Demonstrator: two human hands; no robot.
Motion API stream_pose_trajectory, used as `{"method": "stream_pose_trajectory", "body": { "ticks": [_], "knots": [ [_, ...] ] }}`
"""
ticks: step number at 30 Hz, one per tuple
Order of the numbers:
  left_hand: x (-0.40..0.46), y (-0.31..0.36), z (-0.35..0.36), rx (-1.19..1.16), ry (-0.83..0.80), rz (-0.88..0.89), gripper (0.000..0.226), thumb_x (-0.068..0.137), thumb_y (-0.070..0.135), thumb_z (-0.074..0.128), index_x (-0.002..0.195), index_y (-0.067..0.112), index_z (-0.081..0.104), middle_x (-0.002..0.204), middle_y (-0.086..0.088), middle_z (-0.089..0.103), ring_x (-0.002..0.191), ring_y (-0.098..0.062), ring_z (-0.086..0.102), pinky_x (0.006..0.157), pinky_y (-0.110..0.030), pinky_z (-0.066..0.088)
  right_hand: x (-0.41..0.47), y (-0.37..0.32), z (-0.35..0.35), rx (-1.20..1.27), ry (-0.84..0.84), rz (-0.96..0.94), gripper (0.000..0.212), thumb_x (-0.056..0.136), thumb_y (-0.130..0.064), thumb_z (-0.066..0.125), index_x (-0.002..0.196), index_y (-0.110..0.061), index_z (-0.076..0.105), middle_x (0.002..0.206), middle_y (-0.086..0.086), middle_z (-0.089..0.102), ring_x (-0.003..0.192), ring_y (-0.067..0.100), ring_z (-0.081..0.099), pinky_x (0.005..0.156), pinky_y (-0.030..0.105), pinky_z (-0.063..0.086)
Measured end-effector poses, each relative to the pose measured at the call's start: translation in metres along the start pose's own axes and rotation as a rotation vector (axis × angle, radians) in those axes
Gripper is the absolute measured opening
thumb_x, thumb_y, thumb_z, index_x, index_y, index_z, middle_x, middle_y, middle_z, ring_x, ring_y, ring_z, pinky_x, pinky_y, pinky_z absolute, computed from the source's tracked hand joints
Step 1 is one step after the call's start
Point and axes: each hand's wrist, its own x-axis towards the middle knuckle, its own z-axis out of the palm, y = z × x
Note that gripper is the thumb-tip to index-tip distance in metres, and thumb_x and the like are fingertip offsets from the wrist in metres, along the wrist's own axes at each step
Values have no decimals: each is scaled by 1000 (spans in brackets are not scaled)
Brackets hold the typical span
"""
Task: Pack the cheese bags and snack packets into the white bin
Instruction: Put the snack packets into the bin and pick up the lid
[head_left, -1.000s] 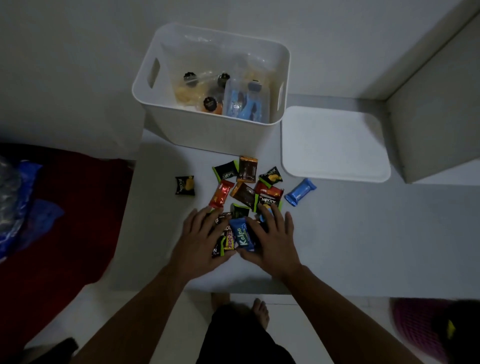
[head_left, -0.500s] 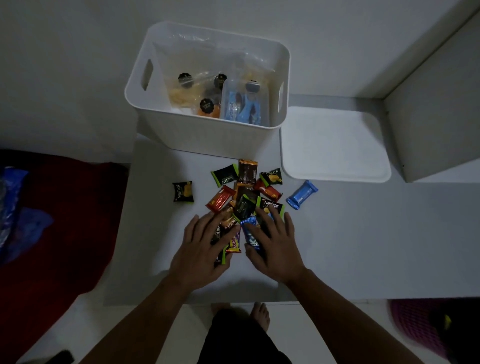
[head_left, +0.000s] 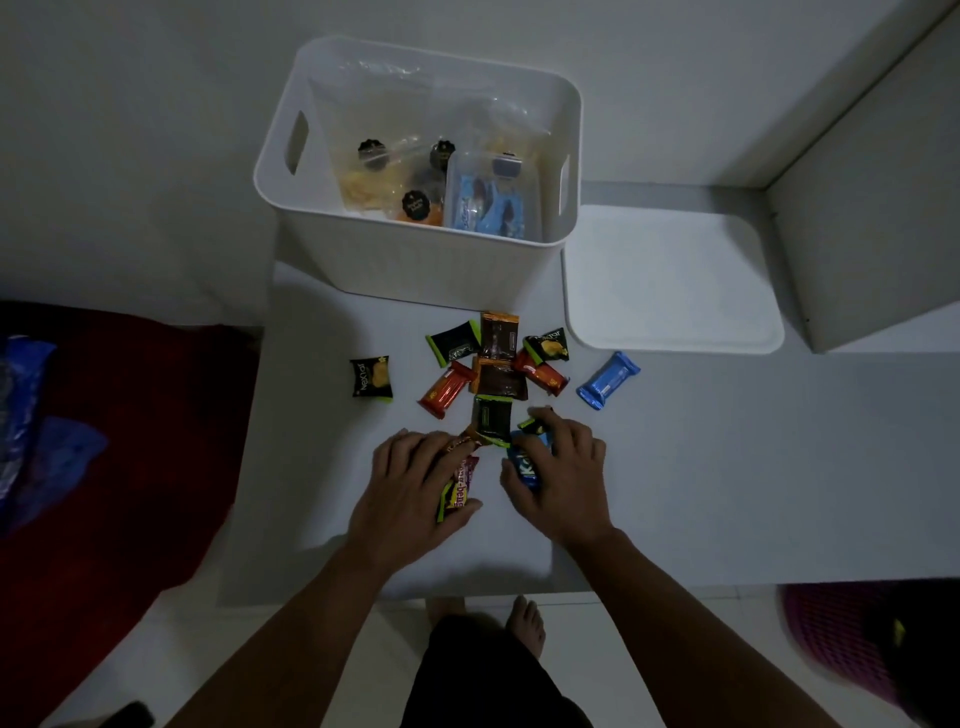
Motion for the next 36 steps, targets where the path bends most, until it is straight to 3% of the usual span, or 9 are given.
{"method": "stream_pose_trajectory", "body": {
  "ticks": [4, 7, 10, 14, 18, 25, 29, 31, 36],
  "knots": [
    [-1, 2, -2, 40, 23, 0, 55, 96, 59, 54, 141, 28, 57, 124, -5, 59, 112, -31, 54, 95, -48, 41, -2, -5, 2, -23, 47, -8, 34, 89, -55, 61, 111, -29, 70, 131, 7, 59, 129, 33, 49, 109, 56, 28],
    [0, 1, 0, 20, 33, -21, 45, 93, 54, 59, 128, 26, 63, 115, -3, 61, 106, -28, 56, 90, -46, 42, -6, -6, 6, -6, 34, -13, 35, 91, -55, 60, 114, -31, 68, 147, 13, 49, 148, 38, 32, 118, 64, 17],
    [5, 2, 1, -13, 57, -27, 35, 89, 45, 62, 117, 23, 65, 107, -1, 60, 99, -27, 56, 84, -42, 43, -7, -6, 9, 25, 17, -2, 35, 92, -54, 60, 115, -29, 67, 150, 13, 48, 145, 35, 37, 112, 52, 30],
    [17, 1, 2, -55, 58, -30, 32, 85, 32, 62, 114, 21, 60, 103, -2, 58, 94, -24, 57, 80, -37, 46, -6, -10, 10, 15, 54, -38, 26, 92, -46, 63, 106, -24, 68, 125, 9, 60, 112, 28, 54, 80, 37, 42],
    [21, 5, 0, -67, 21, -72, 36, 83, 32, 59, 116, 20, 61, 103, -2, 58, 94, -23, 57, 80, -35, 48, 2, -8, 5, 47, 45, -105, 24, 86, -37, 71, 105, -24, 66, 117, 6, 59, 100, 22, 54, 54, 25, 47],
    [16, 22, -23, -283, -94, -254, 45, 76, 29, 70, 119, 26, 58, 109, 4, 53, 93, -15, 56, 78, -27, 50, 7, -6, -18, 227, -100, -13, 34, 79, -29, 79, 108, -24, 61, 118, 5, 53, 93, 20, 57, 66, 23, 51],
    [20, 38, -60, -417, -41, -336, 44, 75, 20, 75, 116, 25, 59, 106, 6, 54, 88, -12, 54, 71, -15, 36, 7, -10, -61, 339, -54, 154, 29, 81, -22, 80, 104, -20, 62, 116, -3, 49, 92, 13, 55, 76, 21, 54],
    [28, 41, -81, -465, 0, -353, 42, 77, 20, 72, 115, 28, 56, 107, 6, 52, 87, -13, 53, 67, -18, 39, 15, -11, -91, 377, 2, 217, 26, 80, -16, 81, 99, -20, 64, 112, -6, 49, 91, 12, 57, 75, 17, 52],
    [59, 36, -133, -471, 98, -332, 46, 78, 26, 71, 120, 29, 53, 111, 3, 51, 95, -21, 57, 71, -41, 54, 46, -20, -159, 478, 165, 302, 19, 77, -13, 81, 90, -18, 68, 100, -2, 53, 88, 11, 58, 71, 5, 39]
  ]
}}
